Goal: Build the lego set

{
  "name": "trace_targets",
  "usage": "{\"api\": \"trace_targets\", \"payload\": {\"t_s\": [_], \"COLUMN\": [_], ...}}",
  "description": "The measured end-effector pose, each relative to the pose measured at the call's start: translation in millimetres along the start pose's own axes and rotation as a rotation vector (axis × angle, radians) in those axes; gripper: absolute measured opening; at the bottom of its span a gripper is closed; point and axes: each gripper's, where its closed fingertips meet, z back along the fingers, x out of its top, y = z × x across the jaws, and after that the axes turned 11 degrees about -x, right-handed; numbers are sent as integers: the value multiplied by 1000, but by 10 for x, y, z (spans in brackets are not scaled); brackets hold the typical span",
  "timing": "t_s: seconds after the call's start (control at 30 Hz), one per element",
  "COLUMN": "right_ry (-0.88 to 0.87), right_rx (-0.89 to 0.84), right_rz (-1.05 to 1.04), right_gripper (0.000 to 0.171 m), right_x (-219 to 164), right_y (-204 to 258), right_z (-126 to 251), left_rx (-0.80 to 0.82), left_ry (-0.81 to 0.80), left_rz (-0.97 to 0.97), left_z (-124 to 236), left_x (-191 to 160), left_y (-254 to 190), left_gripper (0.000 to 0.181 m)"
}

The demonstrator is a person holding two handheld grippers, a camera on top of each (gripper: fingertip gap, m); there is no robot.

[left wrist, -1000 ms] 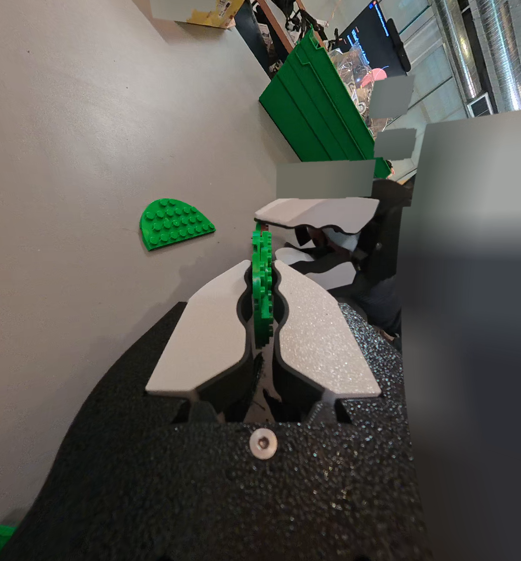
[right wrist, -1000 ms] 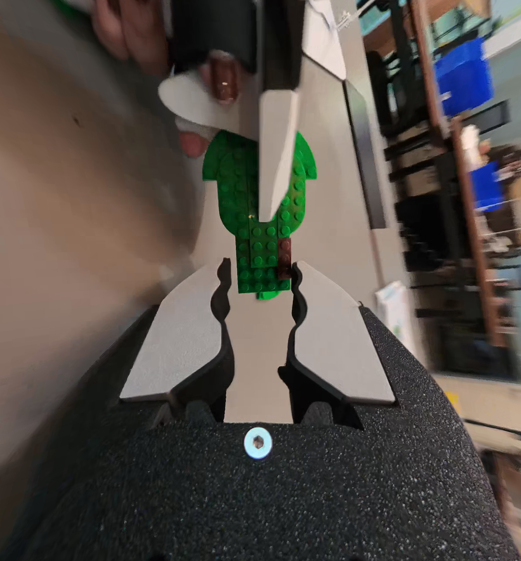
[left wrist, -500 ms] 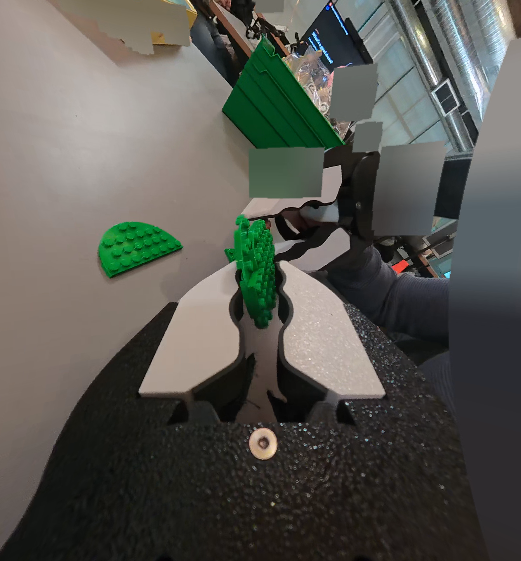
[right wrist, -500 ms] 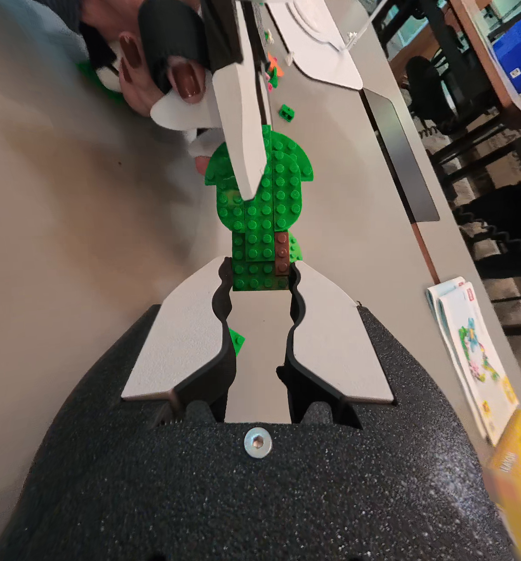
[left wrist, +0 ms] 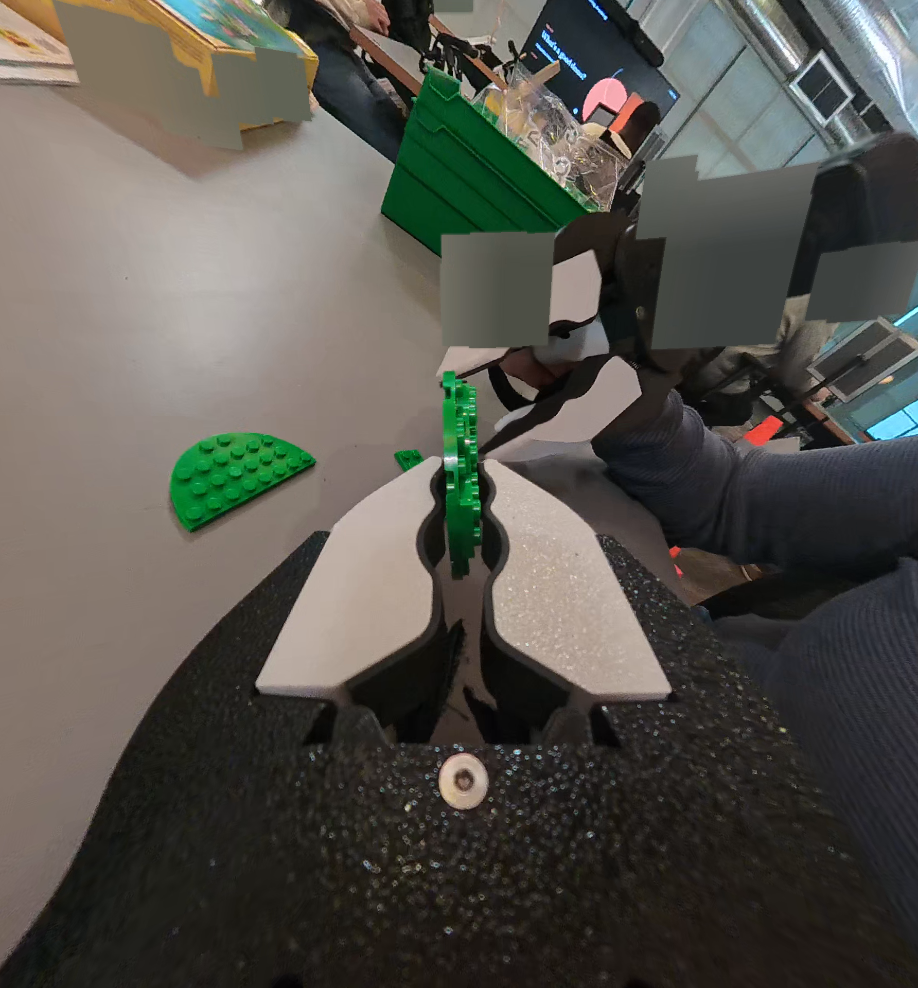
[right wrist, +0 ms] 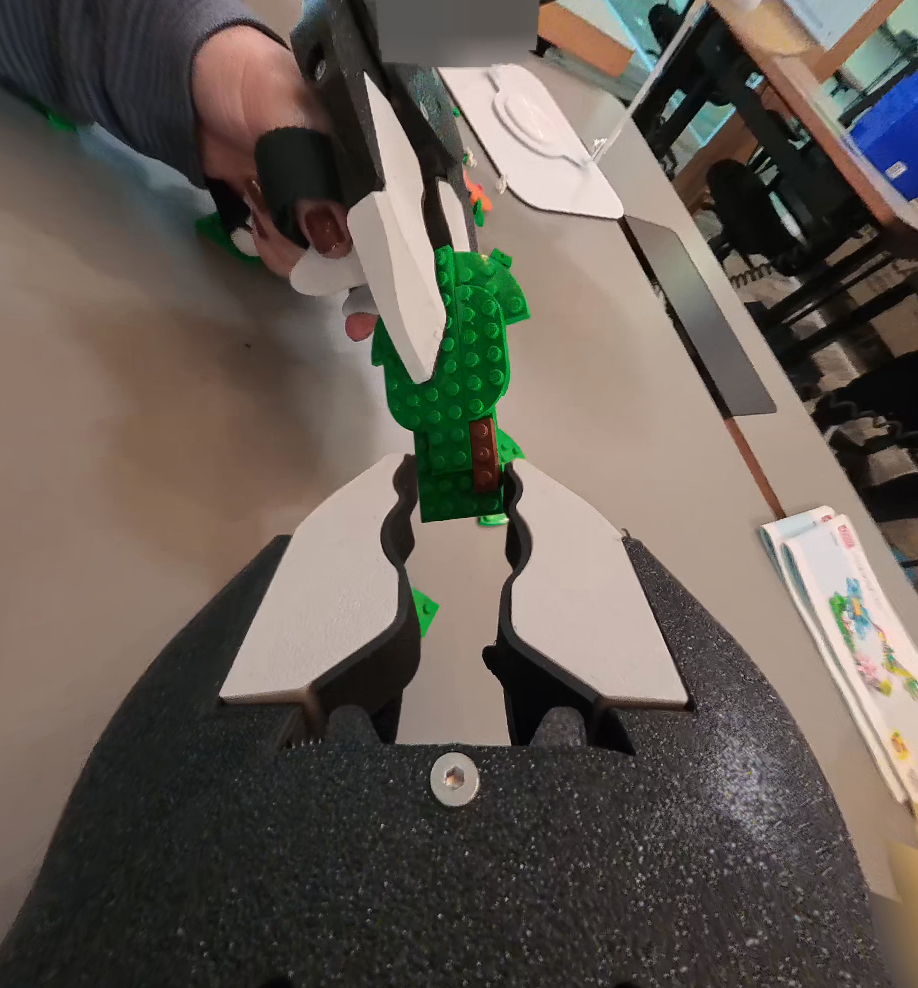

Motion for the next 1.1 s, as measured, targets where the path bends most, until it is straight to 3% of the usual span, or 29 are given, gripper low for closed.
{"api": "trace_targets", "payload": {"t_s": [0.17,0.37,0.73,1.1], "right_ry": [42,23,64,62], "right_rx": [-59,-23,-37,-5], "right_rz": [111,58,183,183], "right_gripper": [29,24,9,9], "right_x": [-22,8,-100,-114], "right_y": [-1,2,1,63], "right_z": [-28,9,51,33], "left_rx": [2,-17,-63,-69], "left_ry": [-5,23,60,92], "left_rz": [-4,-64,27,21], "left_z": [-4,1,-1,14], "left_x": [-2,-19,-107,-147], "left_y": [0,-41,-31,-27], "left_gripper": [8,8,8,8]}}
